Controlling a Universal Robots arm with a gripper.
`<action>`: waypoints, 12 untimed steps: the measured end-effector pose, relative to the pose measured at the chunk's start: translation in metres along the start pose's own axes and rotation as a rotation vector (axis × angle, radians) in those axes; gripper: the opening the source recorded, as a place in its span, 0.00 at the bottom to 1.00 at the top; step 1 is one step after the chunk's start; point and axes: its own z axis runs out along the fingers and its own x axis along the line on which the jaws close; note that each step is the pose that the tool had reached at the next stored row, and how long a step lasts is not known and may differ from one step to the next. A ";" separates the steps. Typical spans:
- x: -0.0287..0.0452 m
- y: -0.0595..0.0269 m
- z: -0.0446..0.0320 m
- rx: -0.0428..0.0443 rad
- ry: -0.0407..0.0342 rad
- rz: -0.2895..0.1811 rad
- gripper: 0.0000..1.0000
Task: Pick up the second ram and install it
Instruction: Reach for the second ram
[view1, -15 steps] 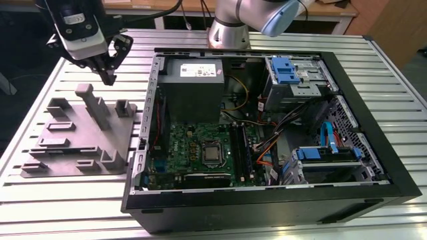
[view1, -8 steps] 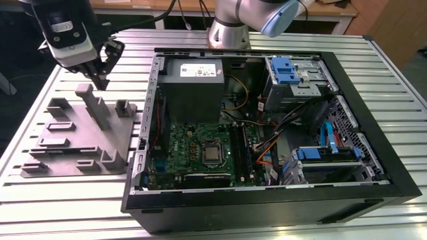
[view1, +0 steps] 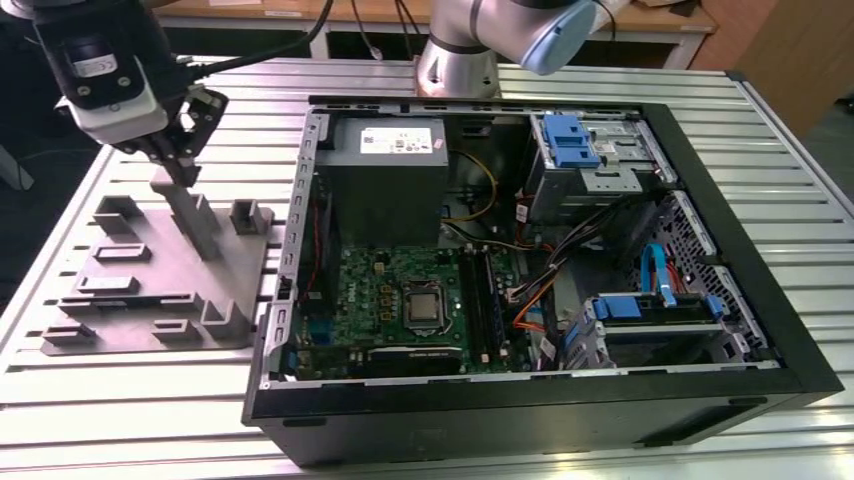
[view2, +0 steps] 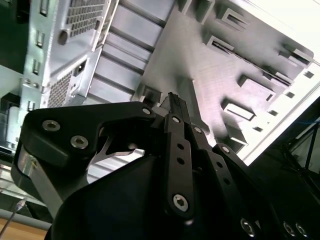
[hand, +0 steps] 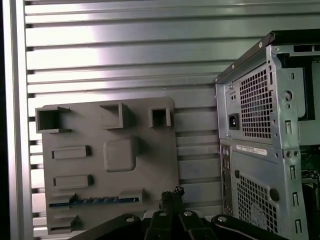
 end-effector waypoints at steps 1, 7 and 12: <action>0.0022 -0.0003 0.0007 0.0000 0.0000 0.000 0.10; 0.0154 -0.0025 0.0049 0.0000 0.0000 0.000 0.10; 0.0263 -0.0050 0.0081 -0.0001 0.0000 0.000 0.10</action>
